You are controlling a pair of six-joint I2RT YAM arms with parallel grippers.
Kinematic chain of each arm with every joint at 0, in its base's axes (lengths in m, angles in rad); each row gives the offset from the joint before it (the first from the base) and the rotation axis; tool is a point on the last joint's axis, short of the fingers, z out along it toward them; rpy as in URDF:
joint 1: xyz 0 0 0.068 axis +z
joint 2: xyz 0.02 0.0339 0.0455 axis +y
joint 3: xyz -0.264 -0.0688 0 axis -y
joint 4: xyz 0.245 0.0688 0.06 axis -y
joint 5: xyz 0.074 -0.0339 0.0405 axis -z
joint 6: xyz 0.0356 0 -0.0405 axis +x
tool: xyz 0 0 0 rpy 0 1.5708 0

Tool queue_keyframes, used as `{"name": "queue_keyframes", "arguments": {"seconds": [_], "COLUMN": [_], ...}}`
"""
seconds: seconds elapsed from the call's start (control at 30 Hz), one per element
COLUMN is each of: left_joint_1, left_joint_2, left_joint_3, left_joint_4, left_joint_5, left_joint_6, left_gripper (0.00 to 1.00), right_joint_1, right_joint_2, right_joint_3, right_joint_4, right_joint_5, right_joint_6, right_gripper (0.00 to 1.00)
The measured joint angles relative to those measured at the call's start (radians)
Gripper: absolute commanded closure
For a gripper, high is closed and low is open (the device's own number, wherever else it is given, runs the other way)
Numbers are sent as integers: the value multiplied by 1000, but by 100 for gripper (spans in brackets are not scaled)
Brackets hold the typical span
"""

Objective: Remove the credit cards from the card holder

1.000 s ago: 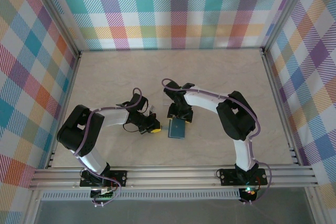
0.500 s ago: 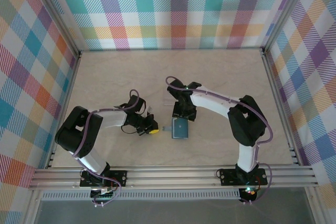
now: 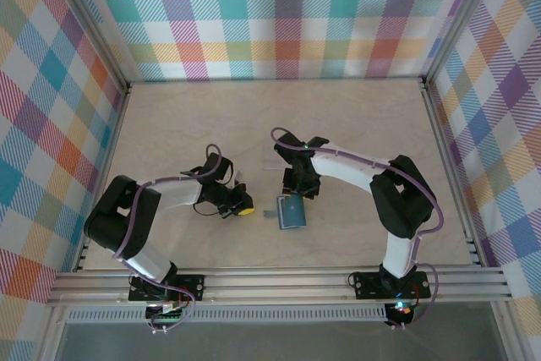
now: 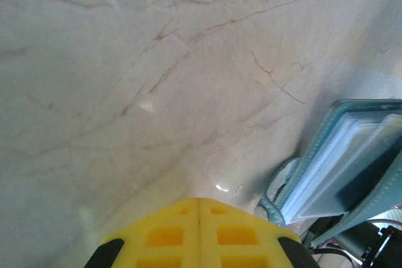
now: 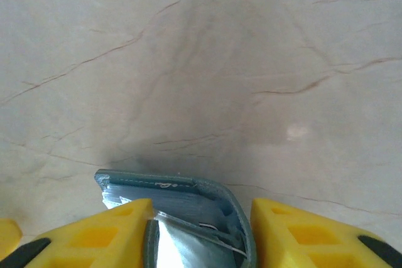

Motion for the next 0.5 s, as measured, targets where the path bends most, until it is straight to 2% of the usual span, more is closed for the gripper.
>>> {"name": "queue_keyframes", "arguments": {"seconds": [0.2,0.5], "left_joint_1": [-28,-98], "left_joint_2": [-67,-36], "left_joint_3": [23,30], "left_joint_4": [-32,-8], "left_joint_5": [2,7], "left_joint_6": [-5,-48], "left_gripper": [93,94], "right_joint_1": [-19,-39], "right_joint_2": [-17,-17], "right_joint_3": [-80,-140], "right_joint_4": [170,381], "right_joint_5": [-124,-275], "right_joint_6": [25,89], "right_gripper": [55,55]}}
